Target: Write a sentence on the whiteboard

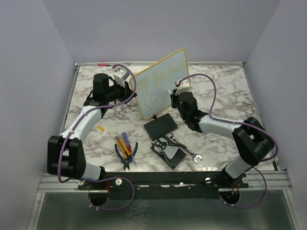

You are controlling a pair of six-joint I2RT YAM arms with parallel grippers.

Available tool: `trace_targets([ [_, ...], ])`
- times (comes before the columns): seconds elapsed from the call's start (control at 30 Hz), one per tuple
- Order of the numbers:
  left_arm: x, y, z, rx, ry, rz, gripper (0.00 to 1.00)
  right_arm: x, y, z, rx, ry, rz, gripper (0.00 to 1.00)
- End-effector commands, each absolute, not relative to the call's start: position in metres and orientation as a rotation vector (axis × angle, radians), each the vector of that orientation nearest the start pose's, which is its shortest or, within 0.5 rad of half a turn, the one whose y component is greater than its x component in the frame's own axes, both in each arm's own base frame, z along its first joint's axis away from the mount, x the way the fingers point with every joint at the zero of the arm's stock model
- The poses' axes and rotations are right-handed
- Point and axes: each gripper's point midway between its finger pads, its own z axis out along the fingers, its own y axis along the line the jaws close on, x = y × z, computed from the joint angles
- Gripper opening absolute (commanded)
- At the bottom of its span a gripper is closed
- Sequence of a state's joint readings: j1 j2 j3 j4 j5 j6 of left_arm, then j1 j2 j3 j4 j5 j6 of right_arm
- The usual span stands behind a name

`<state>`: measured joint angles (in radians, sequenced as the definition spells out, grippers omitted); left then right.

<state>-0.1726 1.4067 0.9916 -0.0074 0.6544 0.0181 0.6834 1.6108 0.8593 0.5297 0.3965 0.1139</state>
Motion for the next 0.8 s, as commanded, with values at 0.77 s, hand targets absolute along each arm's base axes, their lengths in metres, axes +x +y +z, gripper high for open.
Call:
trace_targets([
  [0.77,0.352,-0.18,0.164,0.651,2.021,-0.803,0.0,0.396,0.245,0.114,-0.209,1.876,0.226,0.01],
])
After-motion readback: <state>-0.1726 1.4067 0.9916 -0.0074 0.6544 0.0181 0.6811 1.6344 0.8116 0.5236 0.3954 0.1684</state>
